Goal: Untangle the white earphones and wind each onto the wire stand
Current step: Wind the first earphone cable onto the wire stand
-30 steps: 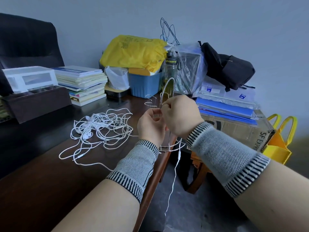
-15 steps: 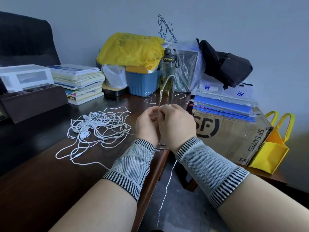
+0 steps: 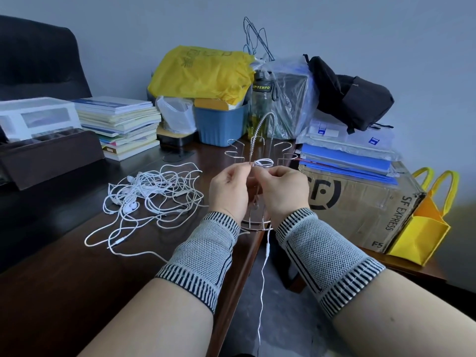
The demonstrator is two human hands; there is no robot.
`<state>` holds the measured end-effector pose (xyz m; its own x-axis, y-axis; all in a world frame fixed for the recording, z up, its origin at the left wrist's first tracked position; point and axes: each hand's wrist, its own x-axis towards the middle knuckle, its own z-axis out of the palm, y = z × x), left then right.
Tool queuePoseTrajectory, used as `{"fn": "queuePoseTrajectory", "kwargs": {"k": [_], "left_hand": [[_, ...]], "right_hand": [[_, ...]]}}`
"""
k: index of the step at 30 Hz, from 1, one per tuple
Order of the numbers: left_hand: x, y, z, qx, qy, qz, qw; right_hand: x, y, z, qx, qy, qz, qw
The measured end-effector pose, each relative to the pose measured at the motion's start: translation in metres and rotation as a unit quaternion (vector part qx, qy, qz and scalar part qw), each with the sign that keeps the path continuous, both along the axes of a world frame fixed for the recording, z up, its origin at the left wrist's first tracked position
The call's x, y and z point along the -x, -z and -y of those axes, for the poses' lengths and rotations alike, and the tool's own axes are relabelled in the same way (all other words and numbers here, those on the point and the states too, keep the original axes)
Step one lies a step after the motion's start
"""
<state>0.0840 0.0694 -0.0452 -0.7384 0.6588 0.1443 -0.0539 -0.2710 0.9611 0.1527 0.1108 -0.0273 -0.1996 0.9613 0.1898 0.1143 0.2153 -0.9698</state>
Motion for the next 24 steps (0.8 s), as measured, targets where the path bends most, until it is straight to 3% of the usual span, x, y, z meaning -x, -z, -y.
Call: {"fn": "queuePoseTrajectory", "kwargs": {"k": [3,7,10,16,20,24], "left_hand": [[0.002,-0.001,-0.002,0.021,-0.008,-0.067,0.998],[0.002,-0.001,-0.005,0.032,-0.041,-0.074,0.996],[0.001,0.001,-0.007,0.026,-0.011,-0.041,0.999],[-0.003,-0.002,-0.003,0.0,0.027,-0.002,1.0],[-0.001,0.001,-0.004,0.014,0.003,-0.071,0.997],[0.004,0.004,-0.006,0.083,-0.059,-0.233,0.967]], "right_hand": [[-0.002,0.0,-0.002,-0.02,-0.002,0.014,1.0],[-0.012,0.006,-0.003,-0.049,-0.025,0.017,0.998],[-0.027,0.009,-0.004,-0.052,-0.066,0.003,0.996],[-0.037,0.003,-0.022,-0.122,-0.022,0.03,0.992],[-0.035,-0.003,-0.029,-0.164,-0.04,0.071,0.983],[-0.034,-0.007,-0.034,-0.19,-0.058,0.096,0.975]]}}
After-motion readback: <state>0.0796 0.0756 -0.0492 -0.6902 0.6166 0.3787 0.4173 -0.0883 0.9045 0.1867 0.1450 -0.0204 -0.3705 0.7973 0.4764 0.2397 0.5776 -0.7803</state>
